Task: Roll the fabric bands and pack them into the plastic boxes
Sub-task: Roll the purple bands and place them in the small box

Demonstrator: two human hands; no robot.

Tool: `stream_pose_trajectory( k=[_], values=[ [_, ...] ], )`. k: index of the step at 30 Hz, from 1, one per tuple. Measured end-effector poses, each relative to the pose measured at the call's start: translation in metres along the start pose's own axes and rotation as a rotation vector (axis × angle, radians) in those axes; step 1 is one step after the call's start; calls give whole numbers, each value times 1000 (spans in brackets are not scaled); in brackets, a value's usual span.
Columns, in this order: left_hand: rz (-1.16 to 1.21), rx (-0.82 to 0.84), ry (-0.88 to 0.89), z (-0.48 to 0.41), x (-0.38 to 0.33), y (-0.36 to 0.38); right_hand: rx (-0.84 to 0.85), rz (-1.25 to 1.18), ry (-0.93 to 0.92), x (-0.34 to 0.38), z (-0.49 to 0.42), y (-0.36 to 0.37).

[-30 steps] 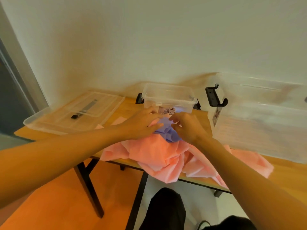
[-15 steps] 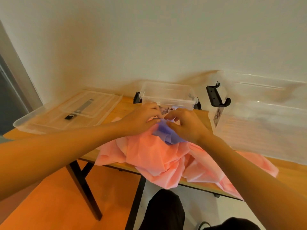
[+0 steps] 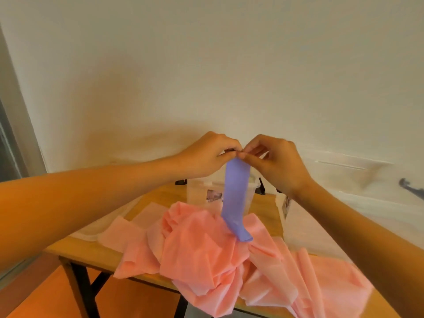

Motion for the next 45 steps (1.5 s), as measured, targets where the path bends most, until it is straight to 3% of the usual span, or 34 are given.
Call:
stream_pose_trajectory(
  k=[6,18,23,34,45],
  values=[
    [39,-113,-12,-32,-23,-36,-25,74,-12,21,-33,-47],
    [284,-249,-39,-51,-50,-50,-130,-145,172,40,-34,-99],
    [375,-258,-42,-53,-62,-54,-73,-166,106,51,-29,-107],
    [578,-262,-98,-54,-82,-53,-147,-10,-109,51,-19,-112],
    [625,-279,-67,-54,-84,-50,-129,-45,-116,47,-14,-114]
  ],
)
Point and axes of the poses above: each hand's wrist, its own z-axis away from the middle knuckle, its own y-axis out of the palm, x = y × z, the point moved 2 cm from there along -z, towards the middle knuckle, and after that the axes turned 2 degrees about -z, right-handed, at the moved point
